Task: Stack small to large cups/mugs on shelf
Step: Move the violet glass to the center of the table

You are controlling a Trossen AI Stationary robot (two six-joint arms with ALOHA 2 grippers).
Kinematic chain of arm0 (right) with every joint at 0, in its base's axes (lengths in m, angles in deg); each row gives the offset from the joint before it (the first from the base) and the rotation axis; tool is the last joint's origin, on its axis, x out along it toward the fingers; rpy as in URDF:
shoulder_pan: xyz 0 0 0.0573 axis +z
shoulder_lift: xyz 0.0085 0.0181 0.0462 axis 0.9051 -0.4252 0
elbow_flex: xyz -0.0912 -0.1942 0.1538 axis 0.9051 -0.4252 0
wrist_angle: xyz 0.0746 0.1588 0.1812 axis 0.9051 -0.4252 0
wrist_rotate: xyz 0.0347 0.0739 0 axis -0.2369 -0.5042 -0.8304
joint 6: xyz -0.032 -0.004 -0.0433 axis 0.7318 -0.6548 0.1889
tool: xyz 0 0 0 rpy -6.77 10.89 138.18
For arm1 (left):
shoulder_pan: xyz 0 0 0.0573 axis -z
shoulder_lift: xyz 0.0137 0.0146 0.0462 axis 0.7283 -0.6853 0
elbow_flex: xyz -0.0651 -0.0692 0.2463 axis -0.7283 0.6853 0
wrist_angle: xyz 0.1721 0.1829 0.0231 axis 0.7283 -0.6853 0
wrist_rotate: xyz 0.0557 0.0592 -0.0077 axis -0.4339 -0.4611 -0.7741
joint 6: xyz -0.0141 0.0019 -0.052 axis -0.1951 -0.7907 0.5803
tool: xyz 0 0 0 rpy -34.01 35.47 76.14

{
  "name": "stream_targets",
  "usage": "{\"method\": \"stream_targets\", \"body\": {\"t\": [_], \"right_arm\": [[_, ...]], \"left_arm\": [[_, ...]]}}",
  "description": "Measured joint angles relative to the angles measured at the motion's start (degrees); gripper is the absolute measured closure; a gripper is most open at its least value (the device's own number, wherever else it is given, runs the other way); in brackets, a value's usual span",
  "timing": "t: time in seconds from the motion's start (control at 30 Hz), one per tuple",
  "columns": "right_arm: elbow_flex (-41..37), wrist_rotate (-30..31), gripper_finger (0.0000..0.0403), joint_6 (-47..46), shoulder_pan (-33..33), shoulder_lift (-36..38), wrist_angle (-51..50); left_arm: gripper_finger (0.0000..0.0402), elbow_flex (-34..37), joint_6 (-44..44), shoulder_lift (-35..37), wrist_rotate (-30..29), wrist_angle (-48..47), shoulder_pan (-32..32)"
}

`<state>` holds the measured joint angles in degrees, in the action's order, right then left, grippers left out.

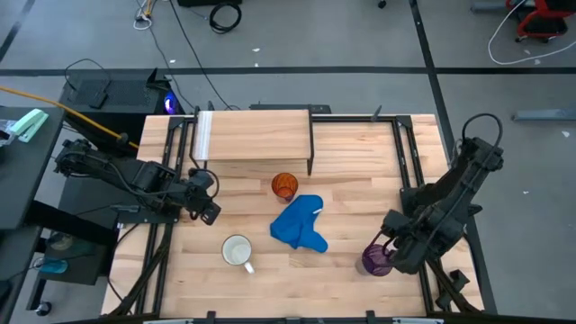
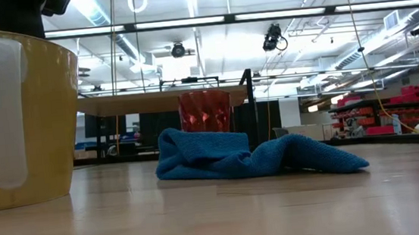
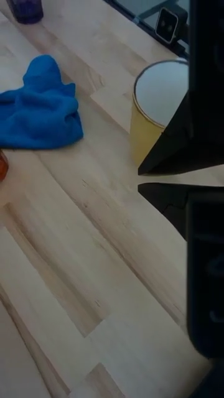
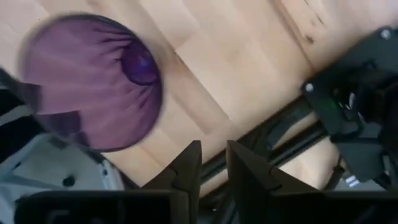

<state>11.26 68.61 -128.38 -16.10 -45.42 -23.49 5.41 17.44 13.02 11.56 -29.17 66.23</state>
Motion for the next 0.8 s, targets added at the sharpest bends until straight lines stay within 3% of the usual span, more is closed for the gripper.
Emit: {"method": "stream_targets", "body": {"t": [0.2, 0.8], "right_arm": [[-3.2, 2.0, 0.0311, -1.4, 0.6, 2.7, 8.9], [-3.5, 3.3, 0.0284, 2.0, -2.5, 0.9, 10.0]], "left_arm": [[0.0358, 0.0, 0.0, 0.0, 0.0, 1.4, 0.0], [0.0354, 0.0, -0.2, 0.0, 0.0, 1.4, 0.0]]}}
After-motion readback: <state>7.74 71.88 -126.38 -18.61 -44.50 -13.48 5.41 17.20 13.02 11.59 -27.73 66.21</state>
